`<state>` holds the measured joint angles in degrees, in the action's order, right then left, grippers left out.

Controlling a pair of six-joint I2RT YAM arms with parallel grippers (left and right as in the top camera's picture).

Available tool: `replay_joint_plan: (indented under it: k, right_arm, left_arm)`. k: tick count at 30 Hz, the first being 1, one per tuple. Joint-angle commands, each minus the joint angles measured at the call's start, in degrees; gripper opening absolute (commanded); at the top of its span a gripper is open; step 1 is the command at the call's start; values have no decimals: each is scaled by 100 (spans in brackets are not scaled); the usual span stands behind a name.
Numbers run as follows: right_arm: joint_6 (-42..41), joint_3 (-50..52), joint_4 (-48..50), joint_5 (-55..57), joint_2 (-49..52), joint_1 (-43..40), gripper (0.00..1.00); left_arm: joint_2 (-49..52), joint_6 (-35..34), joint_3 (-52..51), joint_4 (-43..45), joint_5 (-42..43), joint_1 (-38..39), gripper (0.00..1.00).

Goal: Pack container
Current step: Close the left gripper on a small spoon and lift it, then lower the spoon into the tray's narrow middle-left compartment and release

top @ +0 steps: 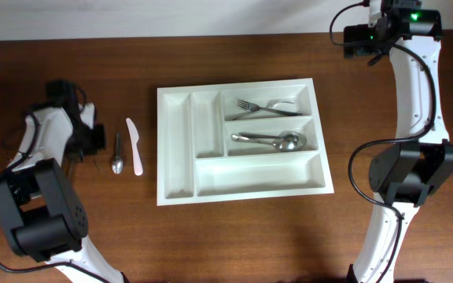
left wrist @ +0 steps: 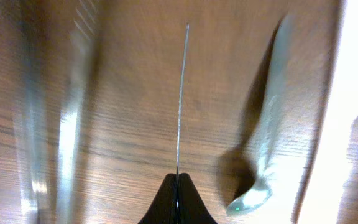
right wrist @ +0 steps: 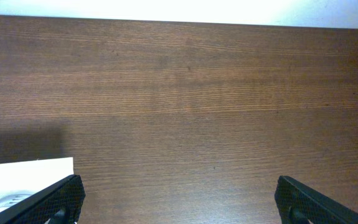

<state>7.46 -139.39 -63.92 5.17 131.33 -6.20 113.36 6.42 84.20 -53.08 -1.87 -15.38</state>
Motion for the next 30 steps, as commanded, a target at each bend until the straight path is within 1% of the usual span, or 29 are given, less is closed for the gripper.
replay_joint_plan:
  k: [1,2,5,10,14,16,23,28,30]
  right_arm:
    - [-70,-76,2,70,-46,-26,99]
    - [-70,-76,4,70,-46,-26,99]
    - [-70,-76,2,70,-46,-26,99]
    - [-70,-76,4,70,-46,-26,99]
    - [-70,-76,2,70,-46,-26,99]
    - [-70,-76,4,70,-46,-26,99]
    - [-70,-76,2,70,-46,-26,99]
    - [-70,-76,2,70,-46,-26,99]
    - [-70,-76,4,70,-46,-26,99]
  left_arm:
    - [-35,0,986,-472,68,131,2]
    - [-35,-68,1309,-697,142,238,2]
    - [-35,-302,1810,-1062,339,544,2]
    - [-35,-756,2037,-1222,625,1143,2]
    - [-35,-944,2037,-1150,662,1805,2]
    - [-33,-1202,2037,-1117,664,2159,2]
    - [13,-1333,2035,-662,662,3178,2]
    - [184,-1569,2035,-389,656,3526,2]
    - [374,-1867,2033,-369,662,3593,2]
